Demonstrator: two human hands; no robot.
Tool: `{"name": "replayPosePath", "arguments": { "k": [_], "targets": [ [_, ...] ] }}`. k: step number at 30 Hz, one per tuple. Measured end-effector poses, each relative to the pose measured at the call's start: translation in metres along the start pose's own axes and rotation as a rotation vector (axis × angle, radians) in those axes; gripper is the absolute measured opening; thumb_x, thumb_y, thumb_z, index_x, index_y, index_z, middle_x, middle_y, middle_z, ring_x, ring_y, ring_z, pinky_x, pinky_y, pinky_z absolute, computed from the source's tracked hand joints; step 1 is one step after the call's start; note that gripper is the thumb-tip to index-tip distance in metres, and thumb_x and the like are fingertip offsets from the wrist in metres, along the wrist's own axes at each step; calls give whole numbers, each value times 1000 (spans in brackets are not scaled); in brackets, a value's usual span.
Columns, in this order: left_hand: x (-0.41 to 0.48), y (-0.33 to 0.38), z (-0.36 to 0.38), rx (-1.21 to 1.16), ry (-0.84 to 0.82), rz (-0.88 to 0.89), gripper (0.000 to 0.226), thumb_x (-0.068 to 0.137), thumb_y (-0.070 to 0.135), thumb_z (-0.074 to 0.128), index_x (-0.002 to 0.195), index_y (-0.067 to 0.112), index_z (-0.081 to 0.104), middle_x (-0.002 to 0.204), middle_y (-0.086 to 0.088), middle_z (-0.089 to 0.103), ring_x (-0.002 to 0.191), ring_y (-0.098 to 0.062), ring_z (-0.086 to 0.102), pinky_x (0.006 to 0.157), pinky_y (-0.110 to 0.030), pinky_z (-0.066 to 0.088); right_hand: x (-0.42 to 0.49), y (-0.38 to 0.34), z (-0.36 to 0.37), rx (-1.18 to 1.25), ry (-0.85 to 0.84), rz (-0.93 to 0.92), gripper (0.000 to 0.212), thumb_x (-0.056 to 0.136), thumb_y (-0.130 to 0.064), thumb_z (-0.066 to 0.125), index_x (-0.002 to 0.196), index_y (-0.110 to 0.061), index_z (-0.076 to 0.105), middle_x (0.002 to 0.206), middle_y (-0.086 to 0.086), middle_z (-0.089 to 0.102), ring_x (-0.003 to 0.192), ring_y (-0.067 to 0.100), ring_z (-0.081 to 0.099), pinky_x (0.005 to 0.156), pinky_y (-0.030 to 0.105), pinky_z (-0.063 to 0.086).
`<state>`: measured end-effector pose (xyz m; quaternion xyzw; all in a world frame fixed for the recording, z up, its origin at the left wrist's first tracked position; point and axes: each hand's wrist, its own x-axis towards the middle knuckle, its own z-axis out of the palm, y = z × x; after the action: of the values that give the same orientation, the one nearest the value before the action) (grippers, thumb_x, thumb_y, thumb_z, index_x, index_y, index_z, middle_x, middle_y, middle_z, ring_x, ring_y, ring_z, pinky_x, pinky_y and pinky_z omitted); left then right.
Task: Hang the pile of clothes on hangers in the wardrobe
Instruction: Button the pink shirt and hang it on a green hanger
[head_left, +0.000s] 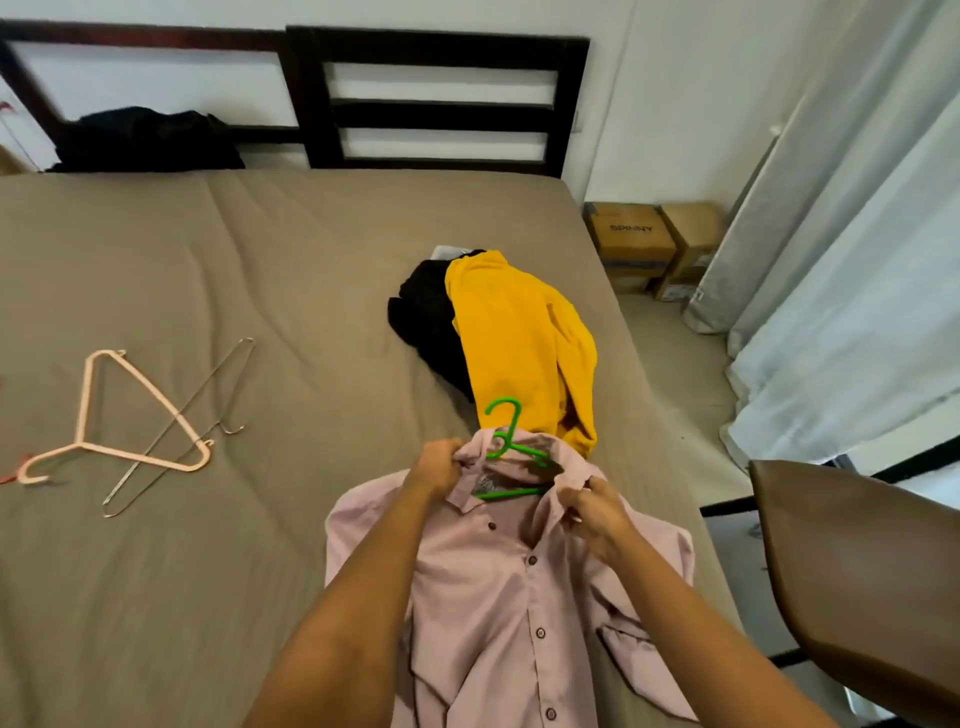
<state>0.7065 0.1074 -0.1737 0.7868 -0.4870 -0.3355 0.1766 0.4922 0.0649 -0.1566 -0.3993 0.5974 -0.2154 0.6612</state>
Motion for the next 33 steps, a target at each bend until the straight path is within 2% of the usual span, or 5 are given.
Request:
{"name": "replayPosePath", "arguments": {
  "k": [7,14,25,28,33],
  "targets": [
    [21,-28,59,-449,858,-365,48,77,14,74,113,-7,51,113,-27,53,105,-39,49,93,-42,35,53,53,7,-61,13,-51,38,68,3,74,101,-6,59,85,10,66,74,23,61,52,24,49],
    [-13,-39,157,-552,303,-482,19,81,23,67,78,5,67,76,-14,71,78,-31,66,71,-32,47,46,97,36,-348,84,-64,28,63,-16,82,74,-17,57,69,0,62,64,16,56,53,21,42],
    [14,-25,167,-426,392,-398,15,81,23,70,85,10,64,80,-6,69,78,-25,64,69,-30,49,52,114,40,-178,292,-247,2,86,-5,57,84,-6,57,70,5,59,62,16,51,53,16,39],
    [8,-23,160,-541,337,-325,18,81,9,69,71,16,56,63,5,59,62,-13,56,59,-18,38,56,114,32,-24,313,-226,10,86,1,54,83,-8,54,73,5,56,64,14,48,62,24,42],
    [-26,-15,146,-950,236,-296,21,80,-9,63,69,7,56,58,-1,60,55,-14,58,59,-30,52,44,106,22,123,90,-183,26,87,7,53,65,-6,47,54,5,43,50,12,37,47,24,33]
  ]
}}
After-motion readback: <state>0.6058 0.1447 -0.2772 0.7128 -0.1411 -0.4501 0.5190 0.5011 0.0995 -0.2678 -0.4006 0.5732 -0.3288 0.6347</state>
